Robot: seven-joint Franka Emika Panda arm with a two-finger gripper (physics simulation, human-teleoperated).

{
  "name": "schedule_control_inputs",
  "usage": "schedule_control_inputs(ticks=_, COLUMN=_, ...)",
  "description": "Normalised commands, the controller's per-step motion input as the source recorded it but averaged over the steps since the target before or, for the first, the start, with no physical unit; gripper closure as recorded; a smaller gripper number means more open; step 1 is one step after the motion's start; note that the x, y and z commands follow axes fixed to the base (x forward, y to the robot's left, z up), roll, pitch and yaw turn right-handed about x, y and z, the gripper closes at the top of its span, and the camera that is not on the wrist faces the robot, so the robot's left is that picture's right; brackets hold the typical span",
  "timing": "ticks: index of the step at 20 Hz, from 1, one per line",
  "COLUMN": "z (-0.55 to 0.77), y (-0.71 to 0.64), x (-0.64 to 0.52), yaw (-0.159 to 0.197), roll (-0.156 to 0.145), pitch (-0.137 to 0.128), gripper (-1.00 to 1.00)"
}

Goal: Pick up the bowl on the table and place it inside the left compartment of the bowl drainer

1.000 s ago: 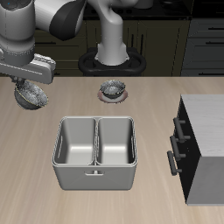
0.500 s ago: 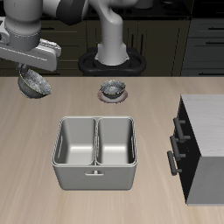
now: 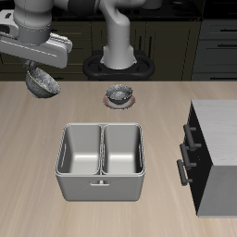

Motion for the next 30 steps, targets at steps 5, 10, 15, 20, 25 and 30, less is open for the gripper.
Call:
schedule_control_inputs(ticks=5, z=0.12, y=0.06, x=-0.04, yaw=0.008, roll=-0.006, pitch=-0.015, gripper=1.00)
schedule_control_inputs(ticks=10, z=0.10, y=-0.01, x=-0.07, yaw=0.001, roll=-0.023, pitch=-0.009, gripper=1.00)
schedule_control_inputs(ticks=15, z=0.10, y=0.18, x=-0.07, yaw=-0.009, roll=0.009, pitch=-0.015, gripper=1.00)
schedule_control_inputs(ticks=20, z=0.12, y=0.43, x=-0.01, yaw=0.020, roll=0.041, pitch=-0.022, gripper=1.00)
schedule_control_inputs(ticks=25, z=0.09, y=0.33, x=0.10, yaw=0.011, roll=0.035, pitch=-0.008, gripper=1.00)
schedule_control_inputs(ticks=30, z=0.15, y=0.28, x=0.12, yaw=0.012, roll=0.027, pitch=-0.020, gripper=1.00)
